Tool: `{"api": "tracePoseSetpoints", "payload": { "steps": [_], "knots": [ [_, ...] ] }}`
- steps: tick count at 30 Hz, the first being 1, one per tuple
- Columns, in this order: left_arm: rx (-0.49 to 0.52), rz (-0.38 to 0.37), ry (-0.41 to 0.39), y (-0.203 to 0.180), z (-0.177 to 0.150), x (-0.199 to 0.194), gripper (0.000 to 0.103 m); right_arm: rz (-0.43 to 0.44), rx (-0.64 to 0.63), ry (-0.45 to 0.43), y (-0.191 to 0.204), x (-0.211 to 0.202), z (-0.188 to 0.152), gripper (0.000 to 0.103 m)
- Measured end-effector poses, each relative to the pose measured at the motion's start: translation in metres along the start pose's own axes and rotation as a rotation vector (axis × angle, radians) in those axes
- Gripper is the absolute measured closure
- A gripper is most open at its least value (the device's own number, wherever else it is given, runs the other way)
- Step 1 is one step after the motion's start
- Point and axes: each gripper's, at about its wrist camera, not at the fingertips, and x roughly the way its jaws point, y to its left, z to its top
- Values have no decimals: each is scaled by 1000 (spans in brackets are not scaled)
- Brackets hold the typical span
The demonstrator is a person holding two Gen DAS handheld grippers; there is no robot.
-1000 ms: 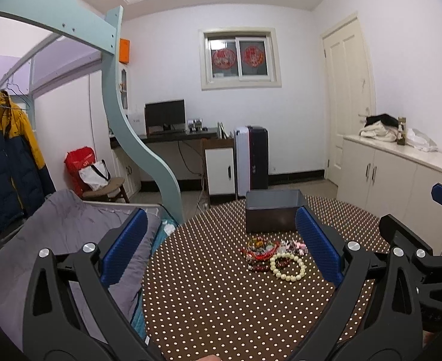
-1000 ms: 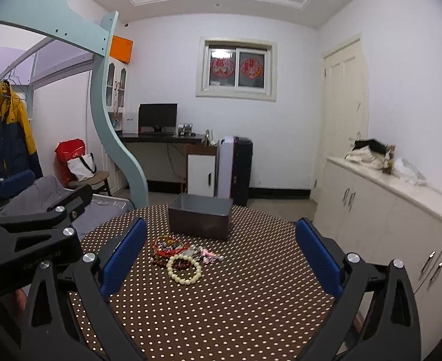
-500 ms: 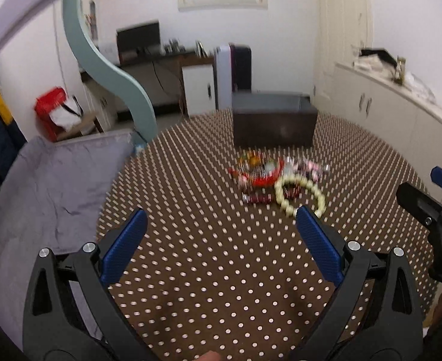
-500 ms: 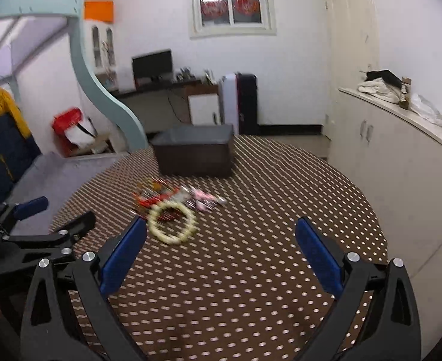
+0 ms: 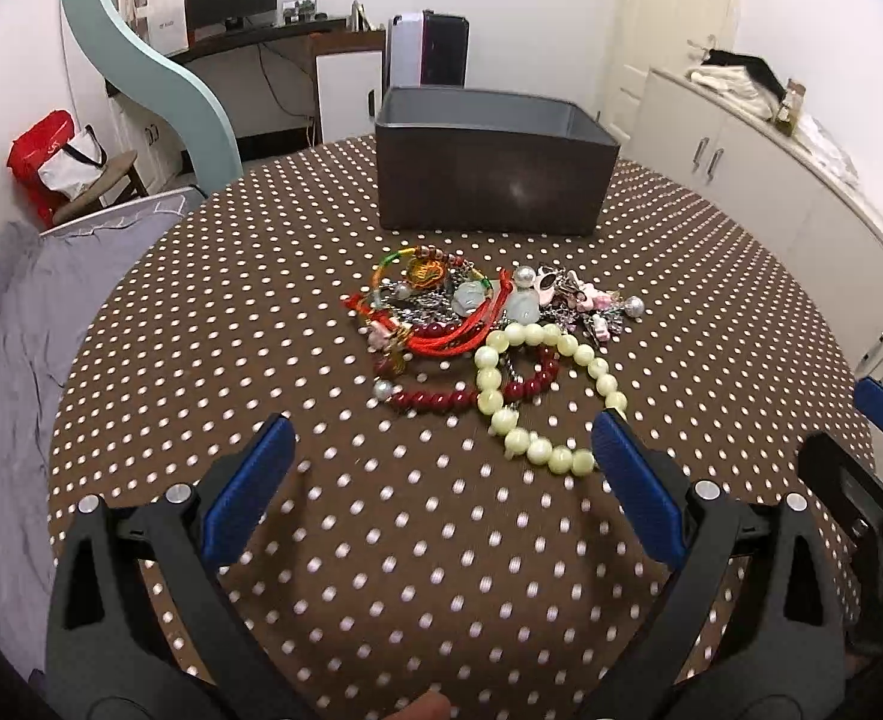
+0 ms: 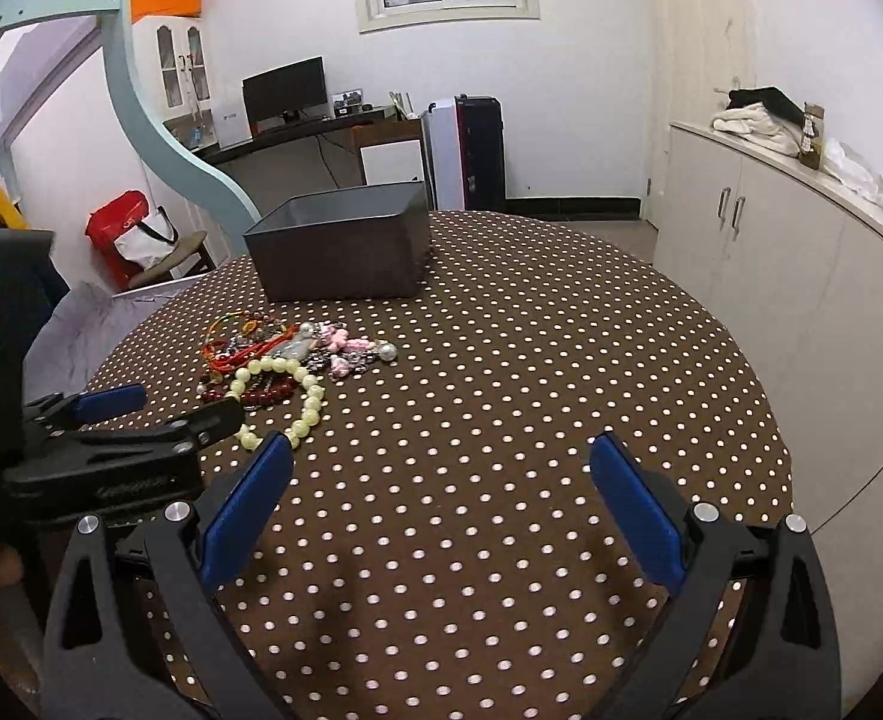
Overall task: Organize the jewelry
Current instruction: 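Move both grippers down toward the jewelry pile, then grasp the cream bead bracelet with the left gripper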
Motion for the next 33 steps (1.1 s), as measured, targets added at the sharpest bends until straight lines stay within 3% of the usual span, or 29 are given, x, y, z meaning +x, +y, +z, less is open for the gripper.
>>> {"api": "tracePoseSetpoints", "payload": {
  "steps": [2, 7, 10, 12, 15, 18, 22, 27, 29, 33],
  "knots": [
    [7, 11, 21, -4, 2, 7, 10, 4, 2, 4, -4, 1, 0, 8],
    [20, 33, 65, -6, 4, 15, 31, 43, 12, 29, -10, 5, 1, 8],
    [11, 42, 52, 1, 3, 10, 52, 64, 17, 43, -13, 7, 2, 8],
    [-5, 48, 43, 10, 3, 6, 74, 65, 8, 49, -14, 8, 3, 8],
    [-19, 10, 38, 24, -4, 3, 84, 62, -17, 56, -10, 9, 5, 8],
    [-34, 1, 35, 35, -7, -1, 90, 49, -52, 64, -2, 12, 7, 8],
    [-51, -18, 17, 47, -15, -8, 91, 46, -107, 61, 12, 15, 12, 8],
    [-93, -64, -17, 68, -18, -21, 93, 96, -166, 44, 33, 27, 29, 8],
    [-108, -84, -28, 76, -16, -25, 93, 153, -186, 49, 44, 35, 37, 12],
    [-132, -94, -59, 92, -11, -31, 93, 203, -280, 69, 76, 56, 52, 31]
  ]
}}
